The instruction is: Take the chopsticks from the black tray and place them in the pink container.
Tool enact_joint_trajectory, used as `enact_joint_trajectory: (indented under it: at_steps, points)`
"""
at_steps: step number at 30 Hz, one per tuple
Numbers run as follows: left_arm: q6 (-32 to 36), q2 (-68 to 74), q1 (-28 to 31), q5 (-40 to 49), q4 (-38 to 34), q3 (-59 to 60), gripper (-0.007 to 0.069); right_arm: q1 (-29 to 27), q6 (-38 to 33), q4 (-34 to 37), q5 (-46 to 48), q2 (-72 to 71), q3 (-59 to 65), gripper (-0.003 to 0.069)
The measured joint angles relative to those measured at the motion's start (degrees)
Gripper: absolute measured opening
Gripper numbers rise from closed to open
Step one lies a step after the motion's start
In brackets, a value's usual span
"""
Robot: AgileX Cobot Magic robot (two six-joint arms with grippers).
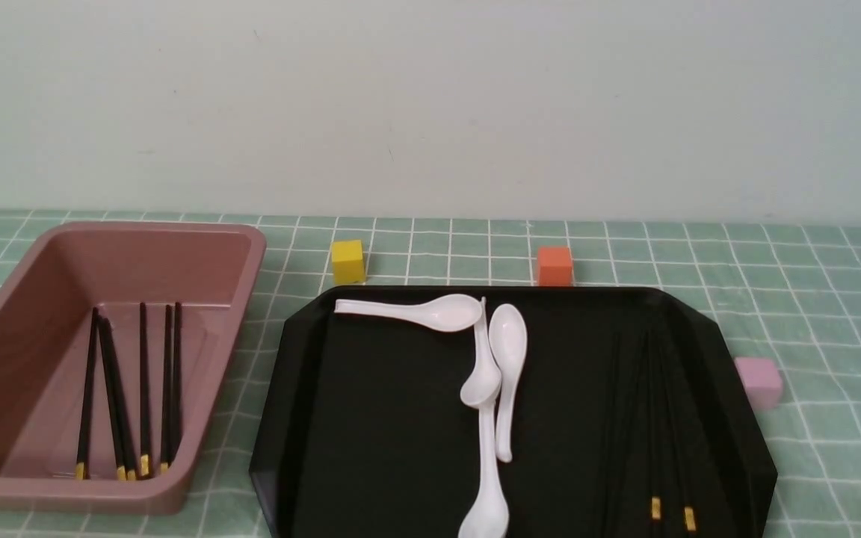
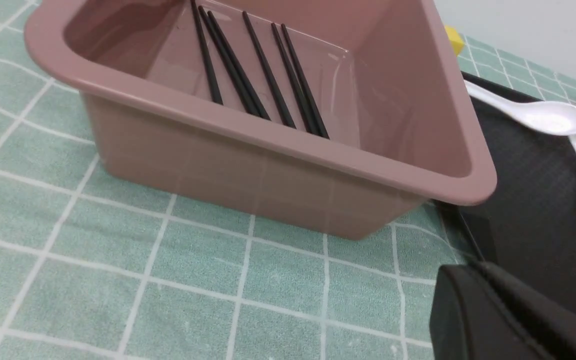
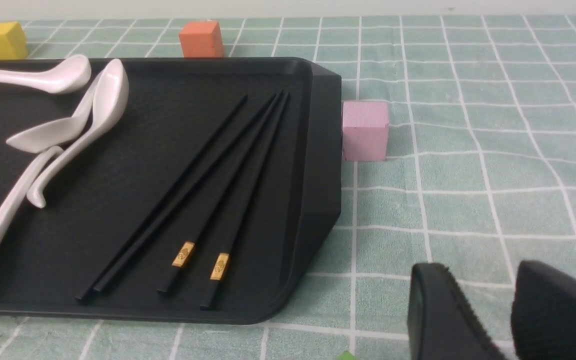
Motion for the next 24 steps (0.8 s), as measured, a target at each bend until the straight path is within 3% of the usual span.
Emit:
enact_joint_trajectory:
  at_steps: [24]
  points:
    - [0.00,0.00,-0.12,0.00,0.27,0.00,-0.0003,0.00,0.00,0.00,0.00,0.00,0.00,0.0240]
